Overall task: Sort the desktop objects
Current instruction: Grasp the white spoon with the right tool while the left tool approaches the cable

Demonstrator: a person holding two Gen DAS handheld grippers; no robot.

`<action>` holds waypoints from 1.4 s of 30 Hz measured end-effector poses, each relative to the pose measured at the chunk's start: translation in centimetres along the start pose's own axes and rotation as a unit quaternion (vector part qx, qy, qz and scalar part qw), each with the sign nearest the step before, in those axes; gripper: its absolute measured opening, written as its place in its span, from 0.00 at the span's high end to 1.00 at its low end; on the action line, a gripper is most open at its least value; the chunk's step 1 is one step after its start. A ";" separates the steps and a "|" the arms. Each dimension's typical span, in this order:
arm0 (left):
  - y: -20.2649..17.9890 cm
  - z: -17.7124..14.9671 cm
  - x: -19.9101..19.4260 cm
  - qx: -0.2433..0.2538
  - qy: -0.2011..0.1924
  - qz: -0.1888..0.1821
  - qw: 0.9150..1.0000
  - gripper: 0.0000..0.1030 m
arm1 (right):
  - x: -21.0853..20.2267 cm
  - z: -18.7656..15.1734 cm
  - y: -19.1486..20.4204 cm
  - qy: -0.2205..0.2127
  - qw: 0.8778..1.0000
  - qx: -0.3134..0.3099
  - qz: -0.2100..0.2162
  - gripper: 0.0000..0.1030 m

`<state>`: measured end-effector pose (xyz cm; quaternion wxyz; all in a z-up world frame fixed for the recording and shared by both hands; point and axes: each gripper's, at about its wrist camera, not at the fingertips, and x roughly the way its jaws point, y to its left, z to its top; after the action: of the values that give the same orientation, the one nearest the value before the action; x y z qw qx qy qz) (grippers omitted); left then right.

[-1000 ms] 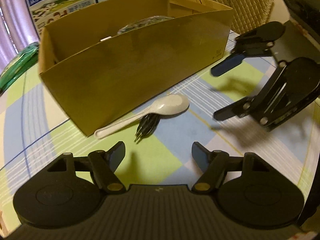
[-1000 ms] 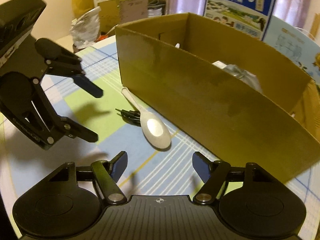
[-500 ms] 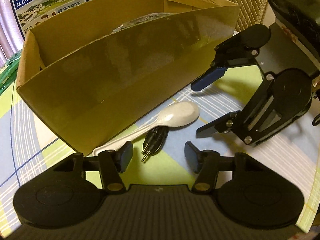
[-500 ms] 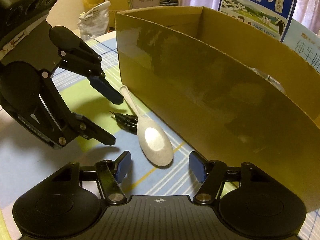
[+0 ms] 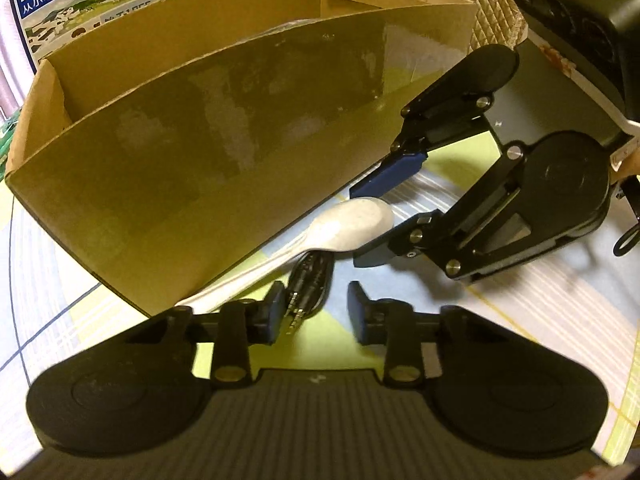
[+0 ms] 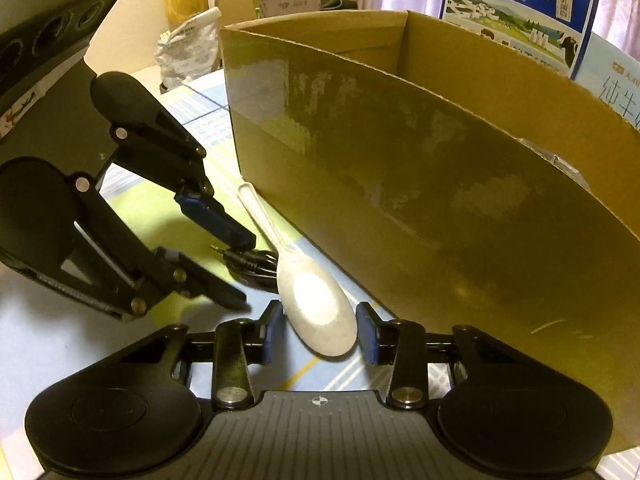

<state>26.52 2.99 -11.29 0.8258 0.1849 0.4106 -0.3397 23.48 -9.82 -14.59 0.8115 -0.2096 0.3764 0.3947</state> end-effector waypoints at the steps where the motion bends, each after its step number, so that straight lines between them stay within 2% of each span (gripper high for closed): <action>1: -0.1 0.0 -0.1 0.001 0.002 0.002 1.000 0.80 | -0.2 -0.1 0.1 0.002 1.000 0.000 -0.002 0.65; 7: -1.2 -0.6 -0.8 0.000 0.022 0.008 1.000 0.84 | -2.2 -1.8 1.5 0.032 0.999 0.018 -0.029 0.69; 12: -3.1 -1.3 -2.0 -0.002 0.054 0.018 0.998 0.85 | -5.1 -4.4 2.3 0.059 0.992 0.098 -0.057 0.69; 16: -4.0 -2.2 -2.9 -0.006 0.054 0.019 0.998 0.85 | -7.4 -6.6 2.5 0.068 0.982 0.162 -0.074 0.69; 19: -4.6 -2.2 -3.5 -0.011 0.040 0.038 0.998 0.81 | -8.2 -6.8 1.5 0.071 0.975 0.190 -0.096 0.69; 23: -4.6 -2.1 -3.3 -0.027 0.014 0.047 0.998 0.65 | -8.6 -7.2 1.7 0.075 0.968 0.208 -0.117 0.69; 27: -4.3 -0.7 -2.0 -0.016 0.006 0.048 0.999 0.60 | -8.8 -7.0 2.0 0.060 0.970 0.213 -0.105 0.68; 33: -4.0 0.6 -0.3 -0.008 0.006 0.048 0.999 0.59 | -8.2 -6.4 1.4 0.040 0.972 0.208 -0.098 0.63; 36: -3.9 0.7 0.1 -0.016 0.016 0.044 0.999 0.63 | -8.3 -6.4 1.0 0.034 0.972 0.209 -0.097 0.62; 39: -4.3 0.5 -0.2 -0.031 0.031 0.041 0.998 0.74 | -8.6 -6.5 0.7 0.032 0.970 0.219 -0.100 0.62; 41: -4.8 0.3 -0.6 -0.044 0.040 0.043 0.997 0.83 | -8.9 -6.6 0.5 0.032 0.968 0.229 -0.101 0.68; 42: -5.2 0.2 -0.9 -0.053 0.045 0.044 0.997 0.83 | -9.1 -6.7 0.5 0.031 0.966 0.235 -0.099 0.69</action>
<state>22.55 -0.41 -10.59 0.8293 0.1737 0.4564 -0.2716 16.47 -18.16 -11.77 0.8610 -0.0614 0.4610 0.2058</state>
